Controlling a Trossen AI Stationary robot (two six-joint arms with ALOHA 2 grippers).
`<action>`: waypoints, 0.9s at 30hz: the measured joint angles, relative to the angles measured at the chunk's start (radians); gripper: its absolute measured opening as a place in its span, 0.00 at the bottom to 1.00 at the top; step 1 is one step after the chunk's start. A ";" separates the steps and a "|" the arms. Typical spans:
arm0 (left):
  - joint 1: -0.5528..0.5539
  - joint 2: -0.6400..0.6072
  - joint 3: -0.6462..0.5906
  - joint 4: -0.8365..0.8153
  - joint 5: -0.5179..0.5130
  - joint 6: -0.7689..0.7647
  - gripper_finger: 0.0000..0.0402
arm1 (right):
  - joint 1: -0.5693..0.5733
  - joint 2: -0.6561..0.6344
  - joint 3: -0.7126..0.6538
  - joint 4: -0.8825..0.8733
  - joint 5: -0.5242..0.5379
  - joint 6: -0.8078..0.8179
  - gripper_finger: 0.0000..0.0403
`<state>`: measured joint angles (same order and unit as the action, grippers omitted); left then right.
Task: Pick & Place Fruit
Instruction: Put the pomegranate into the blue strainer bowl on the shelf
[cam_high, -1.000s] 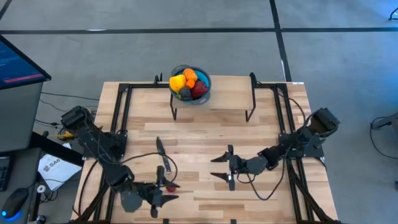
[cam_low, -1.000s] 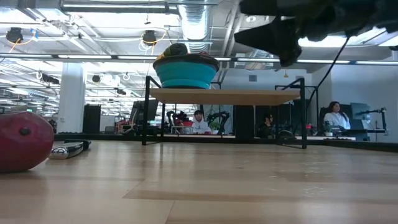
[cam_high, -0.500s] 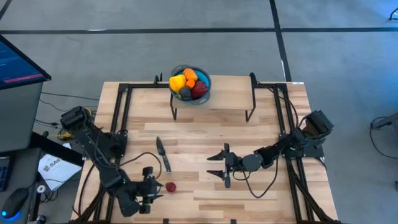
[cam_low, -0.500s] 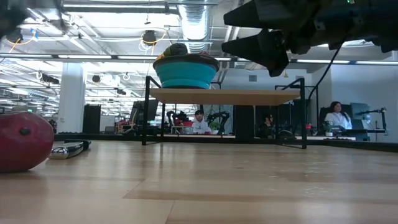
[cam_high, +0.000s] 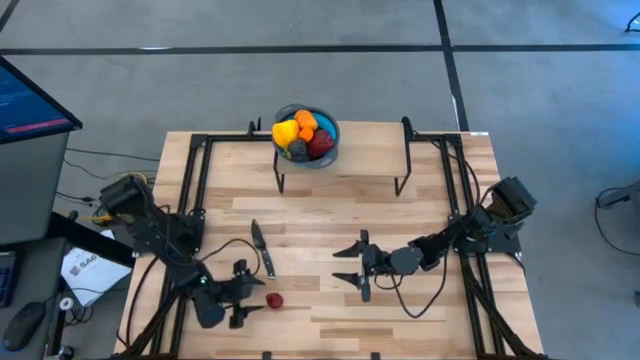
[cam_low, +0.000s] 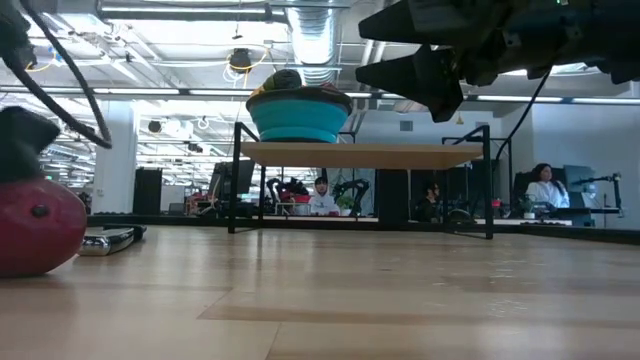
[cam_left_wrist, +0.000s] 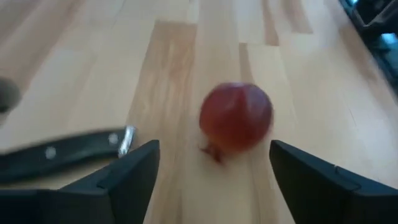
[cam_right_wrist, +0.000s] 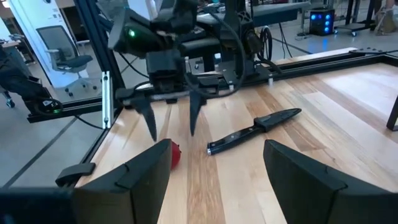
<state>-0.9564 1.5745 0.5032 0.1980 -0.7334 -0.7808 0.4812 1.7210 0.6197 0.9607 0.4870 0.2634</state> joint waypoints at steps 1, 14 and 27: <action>0.009 0.023 -0.004 0.042 -0.013 0.035 0.75 | 0.000 0.000 0.000 0.000 0.000 0.000 0.62; 0.119 0.298 -0.002 0.474 0.006 0.227 0.72 | 0.000 -0.001 0.000 0.014 0.000 0.000 0.62; 0.153 0.291 0.045 0.471 0.007 0.088 0.47 | 0.000 -0.001 0.000 0.014 0.000 0.000 0.62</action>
<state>-0.8032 1.8659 0.5480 0.6694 -0.7262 -0.6927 0.4815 1.7203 0.6197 0.9745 0.4868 0.2634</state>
